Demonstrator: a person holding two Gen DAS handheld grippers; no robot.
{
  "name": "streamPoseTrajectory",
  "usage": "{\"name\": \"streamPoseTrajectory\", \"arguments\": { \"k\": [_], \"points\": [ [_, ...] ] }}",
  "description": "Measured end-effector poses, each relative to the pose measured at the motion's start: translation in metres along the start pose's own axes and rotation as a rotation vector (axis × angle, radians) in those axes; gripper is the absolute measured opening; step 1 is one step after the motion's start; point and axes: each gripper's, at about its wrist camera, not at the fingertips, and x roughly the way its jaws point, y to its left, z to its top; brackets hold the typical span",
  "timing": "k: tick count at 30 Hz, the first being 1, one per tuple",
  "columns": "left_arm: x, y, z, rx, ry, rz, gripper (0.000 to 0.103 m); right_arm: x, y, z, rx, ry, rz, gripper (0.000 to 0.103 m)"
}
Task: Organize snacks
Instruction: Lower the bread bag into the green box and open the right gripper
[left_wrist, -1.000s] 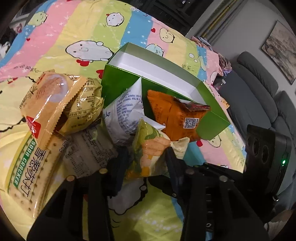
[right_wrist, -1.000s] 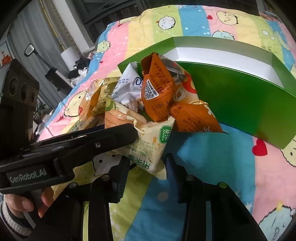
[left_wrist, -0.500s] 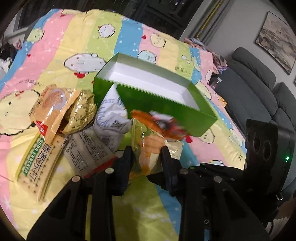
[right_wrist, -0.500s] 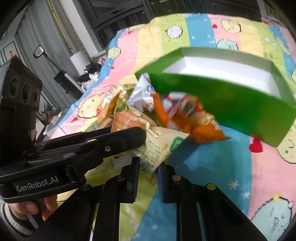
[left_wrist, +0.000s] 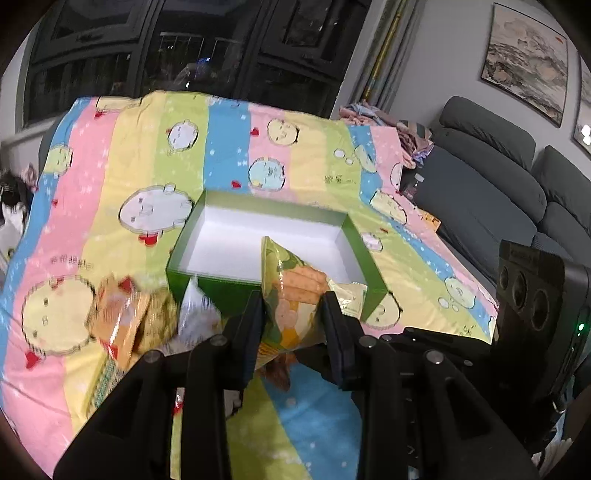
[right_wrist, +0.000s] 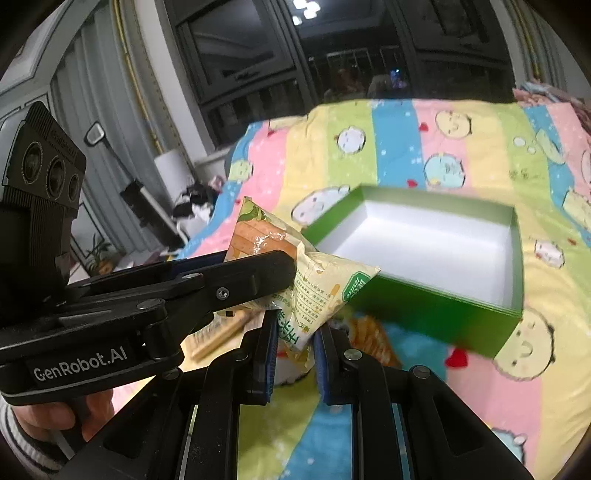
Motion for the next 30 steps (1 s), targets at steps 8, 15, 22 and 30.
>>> {"name": "streamPoseTrajectory", "arguments": {
  "k": [8, 15, 22, 30],
  "points": [
    [0.035, 0.005, 0.047, -0.020, 0.011, -0.043, 0.032, 0.010, -0.027, 0.036, 0.030, -0.051, -0.042, 0.020],
    [0.097, 0.027, 0.064, -0.100, 0.117, -0.079, 0.032, 0.045, -0.066, 0.053, 0.077, 0.016, -0.063, 0.020],
    [0.145, 0.042, 0.058, -0.176, 0.204, -0.064, 0.036, 0.079, -0.091, 0.052, 0.111, 0.097, -0.111, 0.020],
    [0.145, 0.056, 0.048, -0.269, 0.199, -0.017, 0.082, 0.077, -0.090, 0.051, 0.100, 0.095, -0.177, 0.020]
  ]
}}
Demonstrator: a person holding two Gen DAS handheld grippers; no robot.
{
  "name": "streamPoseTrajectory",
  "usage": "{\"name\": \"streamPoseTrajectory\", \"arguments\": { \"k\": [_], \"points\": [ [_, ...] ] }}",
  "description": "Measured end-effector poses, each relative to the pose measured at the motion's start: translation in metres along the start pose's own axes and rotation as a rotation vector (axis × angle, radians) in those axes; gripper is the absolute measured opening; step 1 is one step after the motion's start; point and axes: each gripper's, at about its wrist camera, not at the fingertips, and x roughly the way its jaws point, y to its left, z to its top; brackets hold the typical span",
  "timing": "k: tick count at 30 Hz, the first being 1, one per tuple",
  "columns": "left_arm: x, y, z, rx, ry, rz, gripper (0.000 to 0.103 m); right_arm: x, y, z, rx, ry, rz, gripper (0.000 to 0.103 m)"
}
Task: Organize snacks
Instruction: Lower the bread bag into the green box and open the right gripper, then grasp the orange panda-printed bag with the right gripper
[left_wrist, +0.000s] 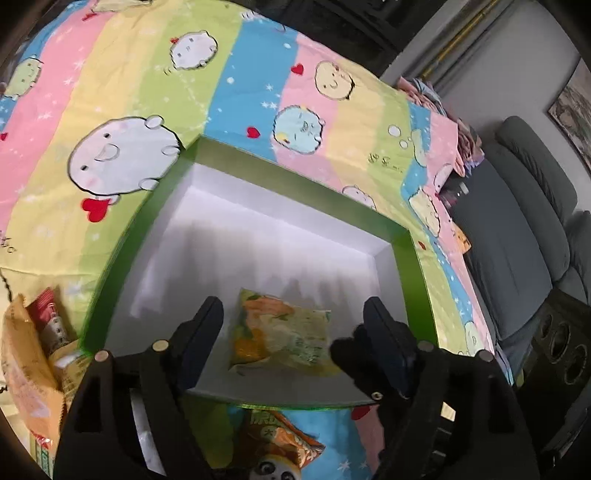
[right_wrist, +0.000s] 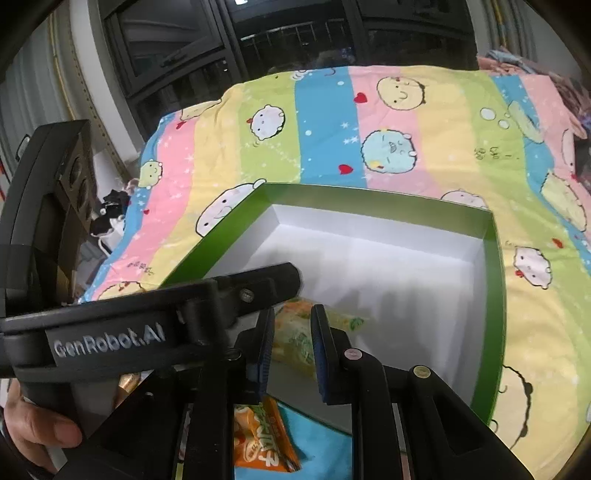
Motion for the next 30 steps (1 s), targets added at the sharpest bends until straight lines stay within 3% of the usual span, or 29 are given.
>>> {"name": "streamPoseTrajectory", "arguments": {
  "k": [1, 4, 10, 15, 17, 30],
  "points": [
    [-0.007, -0.001, -0.002, 0.010, -0.021, 0.030, 0.090, -0.003, 0.000, -0.002, -0.004, -0.001, -0.009, 0.020],
    [-0.027, -0.005, -0.012, 0.060, -0.083, 0.094, 0.102, -0.014, 0.003, -0.010, -0.025, -0.010, -0.024, 0.022],
    [-0.060, -0.016, -0.043, 0.161, -0.133, 0.204, 0.102, -0.043, 0.006, -0.031, -0.002, -0.017, 0.032, 0.054],
    [-0.084, -0.023, -0.071, 0.202, -0.167, 0.279, 0.103, -0.067, 0.017, -0.044, -0.024, -0.034, 0.043, 0.064],
    [-0.092, -0.025, -0.082, 0.198, -0.186, 0.277, 0.103, -0.076, 0.020, -0.051, -0.030, -0.043, 0.042, 0.069],
    [-0.102, -0.027, -0.120, 0.177, -0.140, 0.279, 0.103, -0.087, 0.022, -0.088, 0.006, 0.008, 0.087, 0.071]
  ]
}}
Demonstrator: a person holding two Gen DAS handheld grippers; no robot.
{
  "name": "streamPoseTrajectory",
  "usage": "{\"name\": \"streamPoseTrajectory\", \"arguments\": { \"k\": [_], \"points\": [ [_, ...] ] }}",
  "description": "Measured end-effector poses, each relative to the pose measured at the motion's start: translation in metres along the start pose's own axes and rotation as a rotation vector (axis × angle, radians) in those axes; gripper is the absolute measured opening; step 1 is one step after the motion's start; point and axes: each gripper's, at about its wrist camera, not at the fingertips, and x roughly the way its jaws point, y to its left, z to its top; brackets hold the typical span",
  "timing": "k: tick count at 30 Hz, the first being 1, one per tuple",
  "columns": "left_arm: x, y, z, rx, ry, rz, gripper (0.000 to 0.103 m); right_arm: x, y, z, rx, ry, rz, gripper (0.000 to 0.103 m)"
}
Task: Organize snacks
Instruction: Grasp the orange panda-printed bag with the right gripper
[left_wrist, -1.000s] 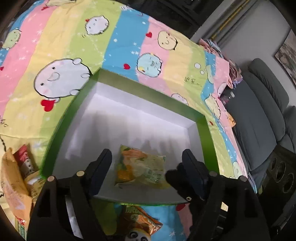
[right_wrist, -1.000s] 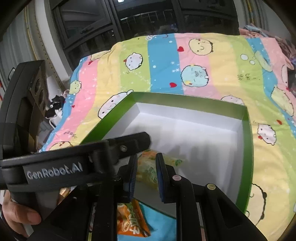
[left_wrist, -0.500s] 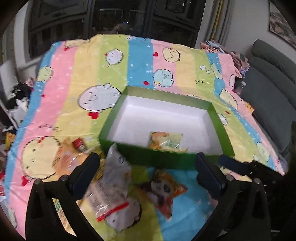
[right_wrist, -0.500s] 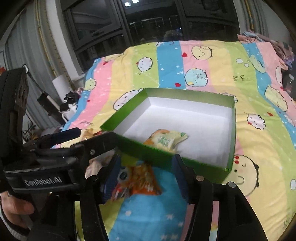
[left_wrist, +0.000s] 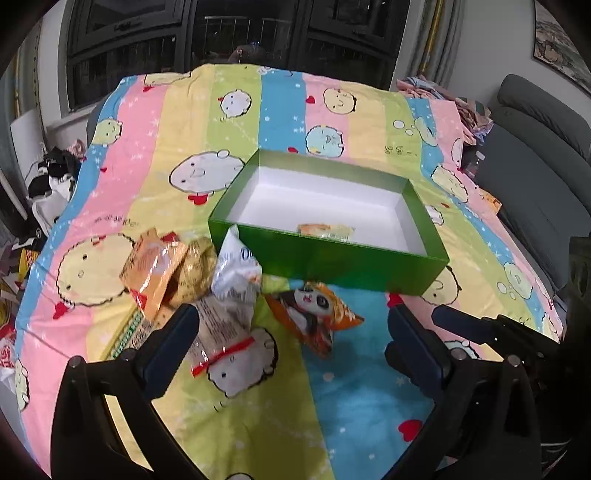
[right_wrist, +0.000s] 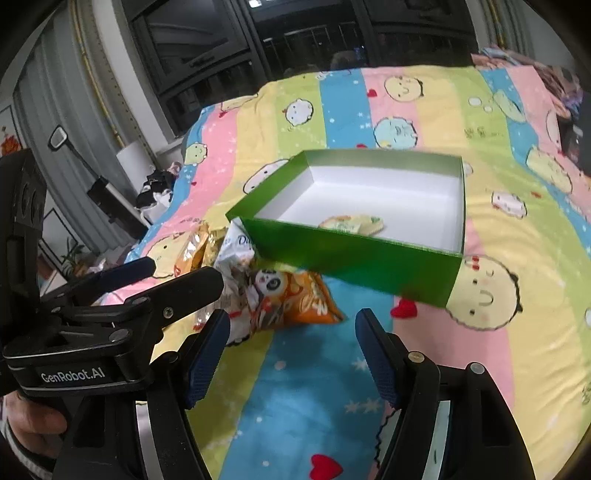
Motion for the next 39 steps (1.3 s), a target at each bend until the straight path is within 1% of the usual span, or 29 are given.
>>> {"name": "streamPoseTrajectory", "arguments": {
  "k": [5, 10, 14, 18, 22, 25, 29, 34, 36, 38, 39],
  "points": [
    [0.000, 0.005, -0.006, -0.053, 0.031, -0.046, 0.103, 0.002, -0.002, -0.005, 0.017, 0.015, 0.000, 0.071],
    [0.002, 0.013, -0.012, -0.084, 0.039, -0.038, 0.103, 0.003, -0.002, -0.007, 0.010, 0.021, -0.021, 0.071],
    [0.008, 0.029, -0.023, -0.145, 0.071, -0.095, 0.102, 0.013, -0.005, -0.014, 0.004, 0.045, -0.041, 0.071],
    [0.016, 0.034, -0.033, -0.172, 0.100, -0.124, 0.102, 0.027, -0.008, -0.023, 0.003, 0.079, -0.030, 0.071],
    [0.027, 0.035, -0.032, -0.198, 0.138, -0.158, 0.102, 0.039, -0.011, -0.024, 0.010, 0.097, -0.011, 0.071],
    [0.034, 0.032, -0.026, -0.203, 0.145, -0.173, 0.102, 0.047, -0.012, -0.020, -0.008, 0.100, -0.016, 0.071],
    [0.045, 0.026, -0.017, -0.188, 0.143, -0.177, 0.102, 0.059, -0.012, -0.013, -0.058, 0.103, -0.043, 0.071],
    [0.065, 0.017, -0.009, -0.173, 0.167, -0.173, 0.102, 0.079, -0.015, -0.008, -0.116, 0.144, -0.032, 0.071],
    [0.075, 0.018, -0.009, -0.195, 0.186, -0.158, 0.102, 0.086, -0.015, -0.007, -0.139, 0.158, -0.018, 0.071],
    [0.081, 0.022, -0.011, -0.238, 0.199, -0.166, 0.101, 0.091, -0.015, -0.006, -0.155, 0.170, -0.001, 0.071],
    [0.083, 0.024, -0.011, -0.255, 0.198, -0.168, 0.101, 0.094, -0.013, -0.006, -0.162, 0.176, 0.023, 0.071]
  ]
}}
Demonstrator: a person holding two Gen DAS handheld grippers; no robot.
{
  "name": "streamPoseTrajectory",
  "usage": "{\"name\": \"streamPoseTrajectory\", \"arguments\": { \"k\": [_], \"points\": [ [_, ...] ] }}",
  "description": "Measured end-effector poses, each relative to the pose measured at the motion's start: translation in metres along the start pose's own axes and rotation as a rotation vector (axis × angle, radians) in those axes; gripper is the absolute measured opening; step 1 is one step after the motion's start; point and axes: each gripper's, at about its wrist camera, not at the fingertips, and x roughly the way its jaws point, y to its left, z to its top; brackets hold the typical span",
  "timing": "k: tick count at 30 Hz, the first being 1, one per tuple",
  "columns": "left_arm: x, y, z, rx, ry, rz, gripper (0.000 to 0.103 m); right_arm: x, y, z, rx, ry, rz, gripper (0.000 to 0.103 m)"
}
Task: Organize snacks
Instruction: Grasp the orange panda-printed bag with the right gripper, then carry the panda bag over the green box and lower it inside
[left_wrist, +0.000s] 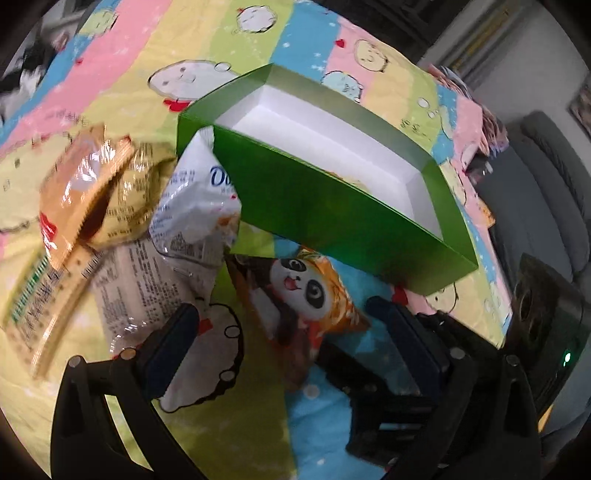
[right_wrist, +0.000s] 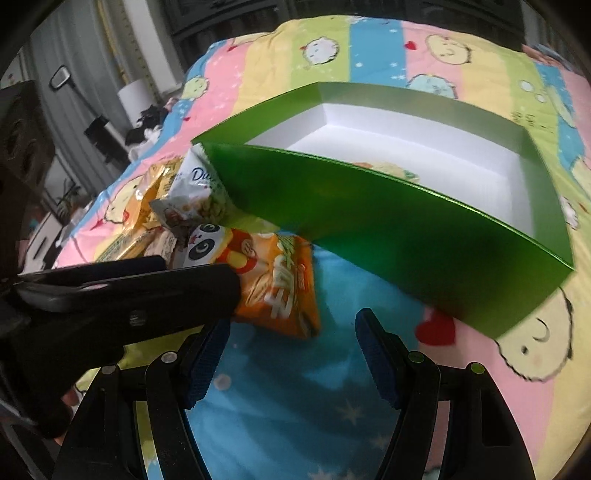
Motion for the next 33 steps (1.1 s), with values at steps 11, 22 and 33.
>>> {"name": "streamPoseTrajectory", "arguments": {
  "k": [11, 22, 33],
  "points": [
    [0.001, 0.014, 0.003, -0.052, -0.008, -0.006, 0.080, 0.008, 0.004, 0.005, 0.018, 0.013, 0.113, 0.071],
    [0.005, 0.013, -0.008, -0.030, 0.015, -0.064, 0.049, 0.009, 0.012, -0.003, 0.093, -0.013, 0.149, 0.041],
    [-0.024, -0.009, -0.015, 0.043, -0.041, -0.098, 0.048, -0.026, 0.025, -0.006, 0.078, -0.084, 0.097, 0.038]
  ]
}}
